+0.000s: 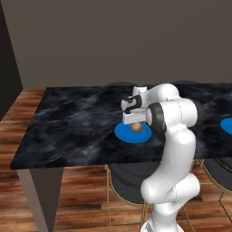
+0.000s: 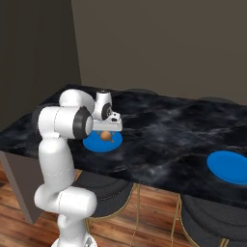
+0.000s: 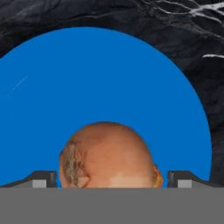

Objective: Transport the fish and onion to the fridge. Place the fish on the rack containing meat and place the onion on the rack containing the vegetable, ensuring meats and vegetables are on different racks.

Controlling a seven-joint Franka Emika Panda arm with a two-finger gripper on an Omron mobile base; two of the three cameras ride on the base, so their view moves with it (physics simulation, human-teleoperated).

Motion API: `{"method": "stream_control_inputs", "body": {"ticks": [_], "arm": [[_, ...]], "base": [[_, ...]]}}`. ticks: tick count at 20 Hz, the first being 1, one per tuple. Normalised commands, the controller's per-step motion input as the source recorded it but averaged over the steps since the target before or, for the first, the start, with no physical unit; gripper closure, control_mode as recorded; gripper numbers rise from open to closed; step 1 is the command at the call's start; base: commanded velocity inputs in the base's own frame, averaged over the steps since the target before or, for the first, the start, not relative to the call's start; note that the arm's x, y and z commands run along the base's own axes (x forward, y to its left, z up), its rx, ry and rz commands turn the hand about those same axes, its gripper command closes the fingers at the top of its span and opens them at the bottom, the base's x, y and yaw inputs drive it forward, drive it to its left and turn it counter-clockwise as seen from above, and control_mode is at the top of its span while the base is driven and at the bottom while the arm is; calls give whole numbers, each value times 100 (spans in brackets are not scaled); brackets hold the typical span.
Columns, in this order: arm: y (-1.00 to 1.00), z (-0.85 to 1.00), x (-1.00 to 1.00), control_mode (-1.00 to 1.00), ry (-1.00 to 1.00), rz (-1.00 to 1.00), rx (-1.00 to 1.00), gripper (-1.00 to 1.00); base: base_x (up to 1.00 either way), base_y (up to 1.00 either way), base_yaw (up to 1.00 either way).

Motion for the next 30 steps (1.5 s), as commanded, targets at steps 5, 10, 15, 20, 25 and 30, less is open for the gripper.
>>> {"method": "stream_control_inputs", "body": {"ticks": [5,10,15,20,25,30], "arm": [[0,-16,12,-100,4,8,0,-100],[0,0,-23,-100,2,1,0,-100],[0,0,-22,-100,4,0,0,-100],[0,-6,-9,-100,4,0,0,-100],[0,-25,8,-100,-1,3,0,-100],[0,-26,2,-100,-3,5,0,-100]], "base": [[0,0,0],[0,0,0],[0,0,0],[0,0,0],[0,0,0],[0,0,0]]}}
